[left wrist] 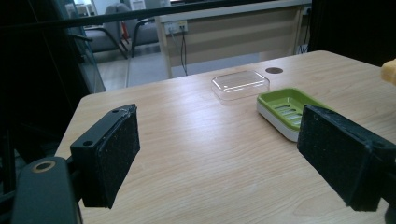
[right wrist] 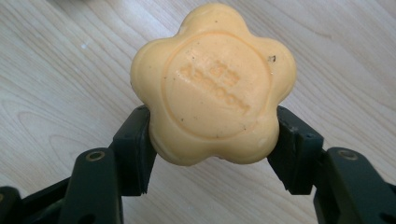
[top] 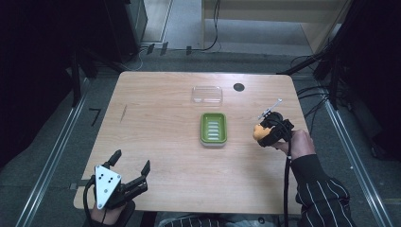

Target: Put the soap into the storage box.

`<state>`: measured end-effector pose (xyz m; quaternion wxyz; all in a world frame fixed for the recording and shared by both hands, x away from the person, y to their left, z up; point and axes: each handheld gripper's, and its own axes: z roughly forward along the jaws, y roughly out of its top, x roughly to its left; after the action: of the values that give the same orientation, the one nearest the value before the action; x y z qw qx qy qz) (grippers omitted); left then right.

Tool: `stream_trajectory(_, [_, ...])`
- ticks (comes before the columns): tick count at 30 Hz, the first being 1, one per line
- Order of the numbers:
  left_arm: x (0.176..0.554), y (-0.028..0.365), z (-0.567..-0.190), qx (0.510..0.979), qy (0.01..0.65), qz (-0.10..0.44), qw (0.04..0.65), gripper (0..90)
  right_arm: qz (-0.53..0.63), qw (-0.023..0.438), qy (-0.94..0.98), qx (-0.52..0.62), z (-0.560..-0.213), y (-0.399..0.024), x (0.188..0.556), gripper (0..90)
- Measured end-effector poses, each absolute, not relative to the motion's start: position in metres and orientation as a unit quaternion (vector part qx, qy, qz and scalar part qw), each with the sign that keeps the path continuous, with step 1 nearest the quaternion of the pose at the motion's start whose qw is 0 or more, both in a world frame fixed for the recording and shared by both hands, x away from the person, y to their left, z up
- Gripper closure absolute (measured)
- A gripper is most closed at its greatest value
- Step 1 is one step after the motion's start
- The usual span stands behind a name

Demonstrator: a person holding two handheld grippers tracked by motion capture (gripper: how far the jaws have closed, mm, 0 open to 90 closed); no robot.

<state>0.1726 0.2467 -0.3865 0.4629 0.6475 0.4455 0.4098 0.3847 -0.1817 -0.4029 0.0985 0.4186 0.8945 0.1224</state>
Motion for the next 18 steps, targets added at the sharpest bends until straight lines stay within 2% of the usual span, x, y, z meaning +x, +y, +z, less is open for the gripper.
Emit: stream_trajectory(18, [0.172,0.247,-0.386,0.647,0.445,0.410,0.464,13.7,0.136,0.107,0.903,0.392,-0.396,-0.161,0.401,40.1])
